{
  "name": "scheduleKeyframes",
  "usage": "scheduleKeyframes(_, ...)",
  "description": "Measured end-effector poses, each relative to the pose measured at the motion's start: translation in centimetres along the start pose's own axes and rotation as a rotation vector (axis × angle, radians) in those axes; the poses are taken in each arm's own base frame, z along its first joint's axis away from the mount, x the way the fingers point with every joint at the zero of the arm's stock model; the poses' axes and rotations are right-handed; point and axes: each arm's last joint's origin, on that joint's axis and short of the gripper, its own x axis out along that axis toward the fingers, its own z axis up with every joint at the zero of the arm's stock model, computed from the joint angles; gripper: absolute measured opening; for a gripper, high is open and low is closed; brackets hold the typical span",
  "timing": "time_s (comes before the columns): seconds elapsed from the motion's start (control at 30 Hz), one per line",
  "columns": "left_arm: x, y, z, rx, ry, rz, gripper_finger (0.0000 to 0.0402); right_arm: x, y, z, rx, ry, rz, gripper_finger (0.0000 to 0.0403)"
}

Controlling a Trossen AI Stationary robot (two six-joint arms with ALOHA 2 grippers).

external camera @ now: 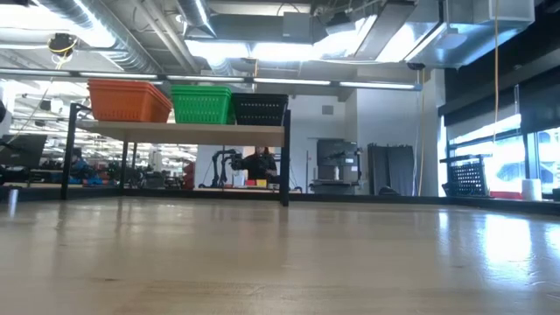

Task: Stack baskets on shelf by color
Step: Return to Home Position

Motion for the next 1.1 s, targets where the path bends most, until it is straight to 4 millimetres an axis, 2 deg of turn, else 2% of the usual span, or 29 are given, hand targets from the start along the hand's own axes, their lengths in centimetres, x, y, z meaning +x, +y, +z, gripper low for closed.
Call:
scheduleKeyframes(0.13, 1.0, -0.2, -0.5, 0.015, -0.023, -0.017, 0.0000, -0.1, 0.0, 0.0, -0.005, -0.014, 0.000, 0.0000)
scheduleKeyframes(0.27, 2.4, -0.7, -1.1, 0.045, -0.085, -0.056, 0.0000, 1.5, 0.3, -0.8, -0.027, -0.025, 0.001, 0.0000)
scheduleKeyframes(0.63, 7.9, -1.3, -7.7, 0.078, -0.041, -0.056, 0.0000, 7.8, 1.3, -6.4, -0.139, -0.063, 0.010, 0.0000)
scheduleKeyframes(0.9, 10.2, -1.3, -12.7, 0.060, 0.015, -0.079, 0.0000, 10.5, 1.7, -10.5, -0.111, -0.120, 0.021, 0.0000)
scheduleKeyframes(1.1, 11.1, -1.4, -15.5, 0.056, 0.008, -0.146, 0.0000, 11.7, 1.8, -13.9, -0.062, -0.089, 0.038, 0.0000)
